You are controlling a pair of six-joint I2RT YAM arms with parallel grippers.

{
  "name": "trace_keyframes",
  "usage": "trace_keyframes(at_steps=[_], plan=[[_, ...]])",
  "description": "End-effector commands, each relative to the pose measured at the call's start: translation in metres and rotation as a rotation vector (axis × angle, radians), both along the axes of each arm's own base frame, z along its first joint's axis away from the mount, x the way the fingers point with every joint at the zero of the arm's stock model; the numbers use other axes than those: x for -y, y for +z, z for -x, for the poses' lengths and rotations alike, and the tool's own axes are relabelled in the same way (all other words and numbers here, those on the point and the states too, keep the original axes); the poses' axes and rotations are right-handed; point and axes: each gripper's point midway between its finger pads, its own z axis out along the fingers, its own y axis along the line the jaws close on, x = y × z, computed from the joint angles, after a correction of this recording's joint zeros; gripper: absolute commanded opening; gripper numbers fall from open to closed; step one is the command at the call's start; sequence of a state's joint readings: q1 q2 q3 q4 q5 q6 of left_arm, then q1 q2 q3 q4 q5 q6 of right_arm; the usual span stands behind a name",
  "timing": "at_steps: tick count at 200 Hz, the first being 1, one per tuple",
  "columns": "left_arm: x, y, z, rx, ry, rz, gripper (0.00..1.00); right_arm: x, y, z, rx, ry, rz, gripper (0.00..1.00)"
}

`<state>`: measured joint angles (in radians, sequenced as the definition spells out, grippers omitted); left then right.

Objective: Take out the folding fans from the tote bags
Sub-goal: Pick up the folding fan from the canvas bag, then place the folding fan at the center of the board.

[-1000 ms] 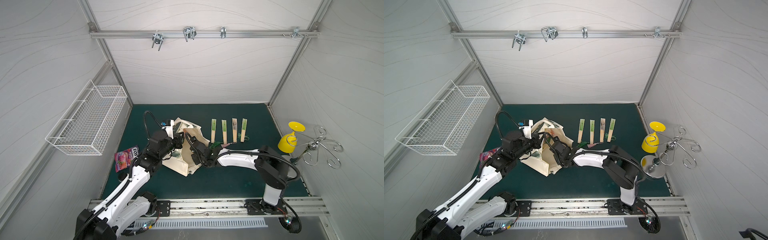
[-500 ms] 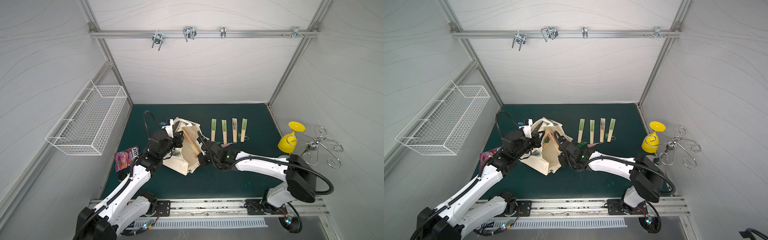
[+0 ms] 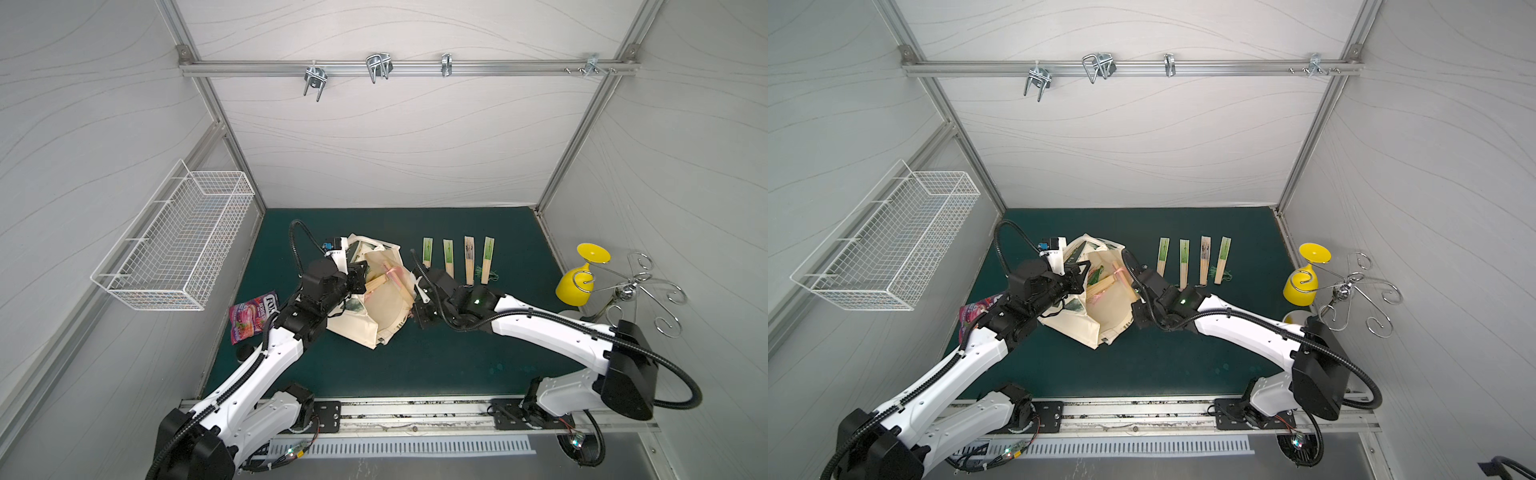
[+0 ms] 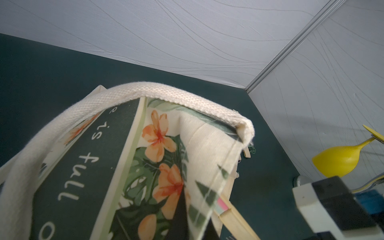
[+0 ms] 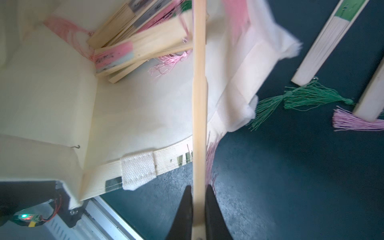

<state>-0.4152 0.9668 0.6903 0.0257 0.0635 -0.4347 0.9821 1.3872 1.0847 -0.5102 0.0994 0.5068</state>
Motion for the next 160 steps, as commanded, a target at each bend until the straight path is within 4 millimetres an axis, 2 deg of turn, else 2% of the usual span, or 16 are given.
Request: trace_keyframes(at_steps=[1,37,88,133,160], plan=[[0.001,0.040,-0.009,0.097,0.014,0.044,0.00,0.011,0.021,0.006,-0.097,0.016,-0.018,0.00],[0.000,0.037,-0.012,0.089,0.023,0.043,0.00,0.016,0.033,0.009,-0.108,0.044,-0.017,0.00],[-0.007,0.033,-0.015,0.072,0.063,0.039,0.00,0.012,0.082,0.017,0.040,0.132,-0.199,0.00],[-0.034,0.025,-0.020,0.018,0.204,0.030,0.00,0.034,0.099,0.019,0.119,0.098,-0.239,0.00],[-0.041,0.026,-0.021,0.019,0.231,0.045,0.00,0.049,0.109,0.019,0.158,0.057,-0.289,0.00]])
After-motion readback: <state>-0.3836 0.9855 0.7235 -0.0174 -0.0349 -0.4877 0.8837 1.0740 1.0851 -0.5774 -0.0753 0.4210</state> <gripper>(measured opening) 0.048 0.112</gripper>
